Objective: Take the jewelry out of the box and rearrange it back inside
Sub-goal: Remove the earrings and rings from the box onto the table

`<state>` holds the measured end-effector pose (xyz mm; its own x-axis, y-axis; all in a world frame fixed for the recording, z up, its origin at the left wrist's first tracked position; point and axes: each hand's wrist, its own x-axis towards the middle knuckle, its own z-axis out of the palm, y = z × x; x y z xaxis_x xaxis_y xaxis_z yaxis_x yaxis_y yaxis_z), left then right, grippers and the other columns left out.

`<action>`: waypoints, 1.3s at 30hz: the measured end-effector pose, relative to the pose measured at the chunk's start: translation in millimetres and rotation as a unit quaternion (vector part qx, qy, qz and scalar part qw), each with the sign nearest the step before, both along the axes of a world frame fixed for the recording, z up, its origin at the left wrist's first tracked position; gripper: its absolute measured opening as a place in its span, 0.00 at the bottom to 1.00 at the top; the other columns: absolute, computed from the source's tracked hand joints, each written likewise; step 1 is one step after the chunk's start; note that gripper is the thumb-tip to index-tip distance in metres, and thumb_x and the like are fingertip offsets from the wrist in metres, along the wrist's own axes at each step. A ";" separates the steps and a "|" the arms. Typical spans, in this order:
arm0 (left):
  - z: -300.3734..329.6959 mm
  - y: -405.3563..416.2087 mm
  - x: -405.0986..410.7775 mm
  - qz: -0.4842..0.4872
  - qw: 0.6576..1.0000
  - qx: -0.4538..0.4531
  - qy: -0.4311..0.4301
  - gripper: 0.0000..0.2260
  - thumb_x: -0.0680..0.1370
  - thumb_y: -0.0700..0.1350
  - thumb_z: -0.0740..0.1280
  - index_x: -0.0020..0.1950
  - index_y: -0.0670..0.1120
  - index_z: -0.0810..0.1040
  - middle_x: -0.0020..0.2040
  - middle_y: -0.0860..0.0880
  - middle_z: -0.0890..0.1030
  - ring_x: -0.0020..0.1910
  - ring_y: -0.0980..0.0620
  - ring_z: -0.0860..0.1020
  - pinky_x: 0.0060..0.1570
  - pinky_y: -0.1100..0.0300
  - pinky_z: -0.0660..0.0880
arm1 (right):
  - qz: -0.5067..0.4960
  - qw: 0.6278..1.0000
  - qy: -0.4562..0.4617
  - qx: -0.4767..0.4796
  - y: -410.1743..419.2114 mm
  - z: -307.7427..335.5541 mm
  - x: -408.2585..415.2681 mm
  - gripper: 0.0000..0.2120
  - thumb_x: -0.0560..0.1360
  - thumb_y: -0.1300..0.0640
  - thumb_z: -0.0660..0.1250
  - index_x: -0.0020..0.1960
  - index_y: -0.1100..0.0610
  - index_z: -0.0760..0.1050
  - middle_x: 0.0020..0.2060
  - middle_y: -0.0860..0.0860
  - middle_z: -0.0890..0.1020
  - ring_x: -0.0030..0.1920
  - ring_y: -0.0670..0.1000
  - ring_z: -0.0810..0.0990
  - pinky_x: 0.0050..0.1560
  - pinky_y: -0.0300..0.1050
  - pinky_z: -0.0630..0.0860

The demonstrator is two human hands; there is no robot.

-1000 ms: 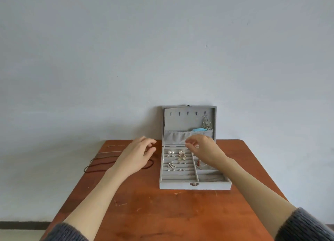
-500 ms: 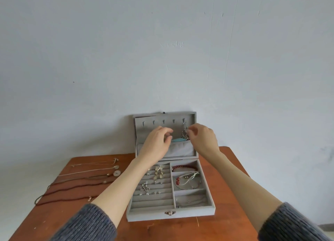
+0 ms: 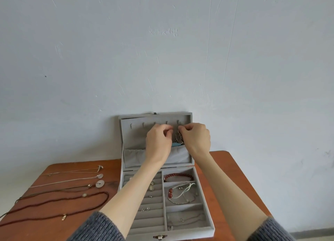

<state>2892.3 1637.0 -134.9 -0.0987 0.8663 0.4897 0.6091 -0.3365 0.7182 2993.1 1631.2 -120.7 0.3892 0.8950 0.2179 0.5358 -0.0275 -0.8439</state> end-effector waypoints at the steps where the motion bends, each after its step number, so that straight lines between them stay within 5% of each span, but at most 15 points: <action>1: 0.2 0.1 0.0 -0.002 1.000 0.000 0.000 0.08 0.77 0.39 0.64 0.52 0.44 0.82 0.49 0.46 0.81 0.48 0.49 0.78 0.51 0.60 0.72 | -0.001 1.000 -0.009 -0.004 1.3 1.1 -0.4 0.09 0.75 0.52 0.65 0.42 0.54 0.81 0.36 0.53 0.81 0.41 0.56 0.79 0.41 0.44 0.73; 6: 1.3 -1.3 0.6 -0.007 1.000 -0.007 -0.011 0.08 0.77 0.39 0.64 0.51 0.43 0.82 0.49 0.45 0.81 0.46 0.51 0.77 0.47 0.68 0.67 | -0.005 0.999 -0.027 -0.019 5.9 3.1 -2.4 0.10 0.74 0.54 0.63 0.36 0.54 0.75 0.32 0.52 0.76 0.36 0.55 0.73 0.37 0.42 0.67; 15: 7.2 -4.5 -0.4 -0.014 1.000 -0.021 -0.014 0.07 0.77 0.40 0.65 0.50 0.43 0.82 0.48 0.46 0.82 0.45 0.54 0.77 0.46 0.71 0.66 | 0.012 0.990 0.113 0.085 4.1 11.6 -5.2 0.13 0.74 0.60 0.62 0.31 0.57 0.73 0.22 0.49 0.70 0.26 0.49 0.68 0.33 0.42 0.66; 19: 8.6 -2.9 2.6 -0.010 1.000 -0.012 0.010 0.07 0.77 0.41 0.64 0.51 0.43 0.81 0.49 0.46 0.81 0.47 0.50 0.78 0.50 0.64 0.69 | 0.024 0.973 0.193 0.128 -1.6 11.6 5.2 0.07 0.75 0.58 0.64 0.40 0.57 0.78 0.24 0.48 0.72 0.27 0.46 0.68 0.34 0.42 0.67; 23: 9.6 -0.4 11.9 0.019 0.999 0.005 0.047 0.06 0.77 0.44 0.65 0.49 0.44 0.80 0.47 0.47 0.80 0.47 0.48 0.77 0.47 0.60 0.70 | 0.038 0.963 0.235 0.128 -14.6 3.8 21.0 0.07 0.75 0.57 0.65 0.39 0.56 0.77 0.25 0.45 0.71 0.24 0.41 0.68 0.30 0.33 0.66; 28: 7.1 0.3 23.5 0.087 0.991 -0.009 0.098 0.10 0.76 0.51 0.66 0.47 0.46 0.79 0.44 0.50 0.80 0.45 0.49 0.77 0.39 0.59 0.67 | 0.034 0.961 0.245 0.127 -22.3 -1.4 37.4 0.05 0.75 0.58 0.64 0.41 0.57 0.76 0.34 0.48 0.78 0.34 0.44 0.73 0.37 0.37 0.67; 33: 6.9 2.5 27.9 0.102 0.991 -0.033 0.082 0.09 0.75 0.49 0.67 0.40 0.45 0.79 0.39 0.48 0.81 0.43 0.45 0.78 0.36 0.59 0.67 | 0.040 0.958 0.256 0.121 -23.0 -5.2 42.5 0.05 0.74 0.59 0.64 0.40 0.56 0.76 0.40 0.53 0.82 0.38 0.45 0.76 0.39 0.36 0.70; 39: 14.2 -6.3 33.0 0.107 0.992 -0.032 0.059 0.08 0.76 0.47 0.66 0.42 0.44 0.81 0.42 0.48 0.83 0.45 0.46 0.79 0.38 0.60 0.68 | 0.059 0.944 0.306 0.107 -26.3 -10.6 44.9 0.05 0.73 0.63 0.66 0.45 0.56 0.78 0.37 0.49 0.81 0.34 0.38 0.76 0.37 0.30 0.71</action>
